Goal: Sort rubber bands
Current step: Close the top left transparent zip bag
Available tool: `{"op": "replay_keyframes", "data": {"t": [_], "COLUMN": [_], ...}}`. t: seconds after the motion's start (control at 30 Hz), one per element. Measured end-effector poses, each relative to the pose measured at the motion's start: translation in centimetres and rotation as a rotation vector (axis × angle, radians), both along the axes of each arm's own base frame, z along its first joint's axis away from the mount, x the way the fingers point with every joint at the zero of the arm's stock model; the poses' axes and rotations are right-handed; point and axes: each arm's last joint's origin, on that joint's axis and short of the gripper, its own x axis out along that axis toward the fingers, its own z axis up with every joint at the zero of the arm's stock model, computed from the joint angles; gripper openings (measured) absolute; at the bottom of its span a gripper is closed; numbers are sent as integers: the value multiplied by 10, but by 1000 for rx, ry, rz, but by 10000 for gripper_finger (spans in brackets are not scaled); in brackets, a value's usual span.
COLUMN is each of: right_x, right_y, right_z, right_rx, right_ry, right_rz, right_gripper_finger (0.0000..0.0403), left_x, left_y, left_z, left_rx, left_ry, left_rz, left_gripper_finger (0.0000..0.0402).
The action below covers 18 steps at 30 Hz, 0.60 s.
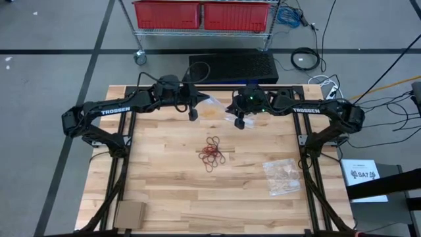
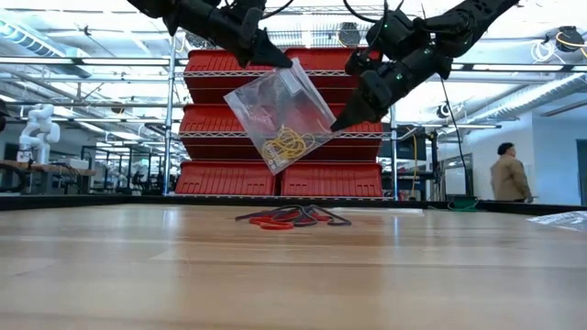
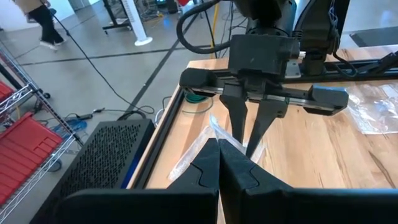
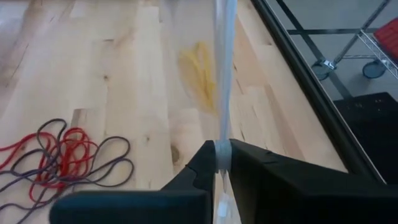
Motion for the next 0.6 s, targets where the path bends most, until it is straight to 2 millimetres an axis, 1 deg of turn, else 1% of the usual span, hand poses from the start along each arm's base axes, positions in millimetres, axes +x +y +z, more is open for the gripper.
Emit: {"op": "replay_keyframes", "data": {"t": [0.1,0.23,0.33,0.5,0.6], "right_x": [0,-2,-1,-2,-4], "right_y": [0,-1,-3,-2,-1], "right_z": [0,-6,-2,1,6], "right_rx": [8,3,-17,-10,0], "right_ry": [-4,35,22,6,-17], "right_rz": [-17,-53,-85,-92,-98], "right_gripper_finger": [33,67,94,133,150], "left_x": [0,-3,-4,-6,-8], "left_y": [0,1,1,1,2], "left_z": [0,2,-4,-9,-19], "left_rx": [0,13,-4,-16,-21], "left_ry": [10,18,70,117,164], "left_rz": [14,66,80,101,139], "left_gripper_finger": [0,0,0,0,0]}}
